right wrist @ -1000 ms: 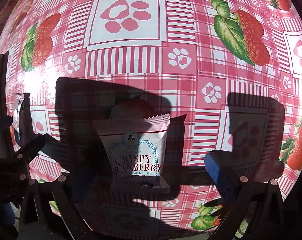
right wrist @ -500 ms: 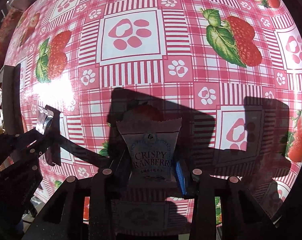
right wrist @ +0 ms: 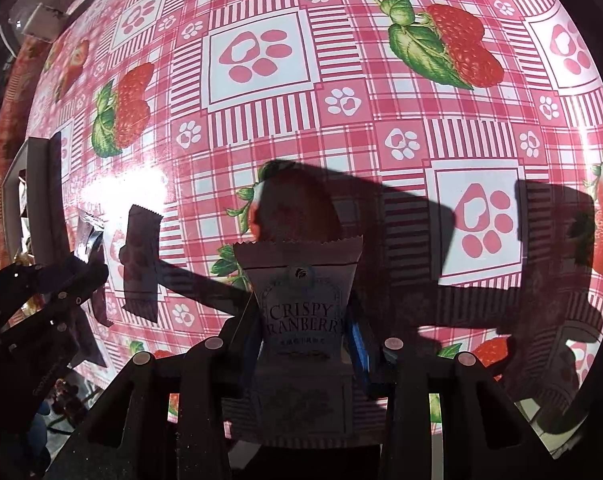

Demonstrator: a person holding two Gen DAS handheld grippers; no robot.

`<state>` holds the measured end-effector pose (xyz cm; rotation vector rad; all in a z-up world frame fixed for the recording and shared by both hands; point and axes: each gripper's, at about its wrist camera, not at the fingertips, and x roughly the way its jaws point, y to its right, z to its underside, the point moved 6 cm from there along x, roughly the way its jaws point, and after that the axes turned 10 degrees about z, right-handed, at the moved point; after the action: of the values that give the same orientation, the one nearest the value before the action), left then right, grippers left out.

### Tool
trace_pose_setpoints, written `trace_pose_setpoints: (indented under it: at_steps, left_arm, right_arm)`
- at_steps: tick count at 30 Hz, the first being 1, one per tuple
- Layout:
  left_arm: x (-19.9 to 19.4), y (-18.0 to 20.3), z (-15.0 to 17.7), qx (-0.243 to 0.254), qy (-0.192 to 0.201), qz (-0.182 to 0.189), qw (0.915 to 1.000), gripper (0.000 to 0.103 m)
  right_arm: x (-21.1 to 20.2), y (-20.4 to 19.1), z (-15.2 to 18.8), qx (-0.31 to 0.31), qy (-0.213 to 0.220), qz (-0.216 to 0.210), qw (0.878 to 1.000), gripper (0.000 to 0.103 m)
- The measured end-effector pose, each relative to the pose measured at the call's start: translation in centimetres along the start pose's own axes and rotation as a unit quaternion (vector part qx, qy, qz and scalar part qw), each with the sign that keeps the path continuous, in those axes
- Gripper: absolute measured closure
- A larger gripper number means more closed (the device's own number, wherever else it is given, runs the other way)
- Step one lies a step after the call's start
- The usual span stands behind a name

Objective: Organize snacks
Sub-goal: 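Lift the pink bar with the left tool while the right tool lifts the cranberry packet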

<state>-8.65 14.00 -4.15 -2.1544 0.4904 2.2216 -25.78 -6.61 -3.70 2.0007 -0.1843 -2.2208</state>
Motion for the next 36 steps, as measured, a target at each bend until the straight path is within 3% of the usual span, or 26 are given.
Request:
trace_pose_setpoints:
  at_steps: [8,19,36]
  left_arm:
    - [-3.0,0.2,1.4,0.016,0.009,0.016,0.9997,0.077]
    - [-6.6,-1.4,2.9,0.021,0.030,0.010,0.9993,0.077]
    - [-6.1,-2.2,3.0,-0.002,0.038,0.013,0.9992,0.077]
  right_arm:
    - [-2.1,0.8,1.4,0.013,0.013,-0.021,1.000,0.063]
    - [-3.9,0.8,0.4,0.014,0.026,-0.037,0.999,0.063]
    - [-3.7,-1.2,-0.2,-0.012,0.023,-0.035,0.999,0.063]
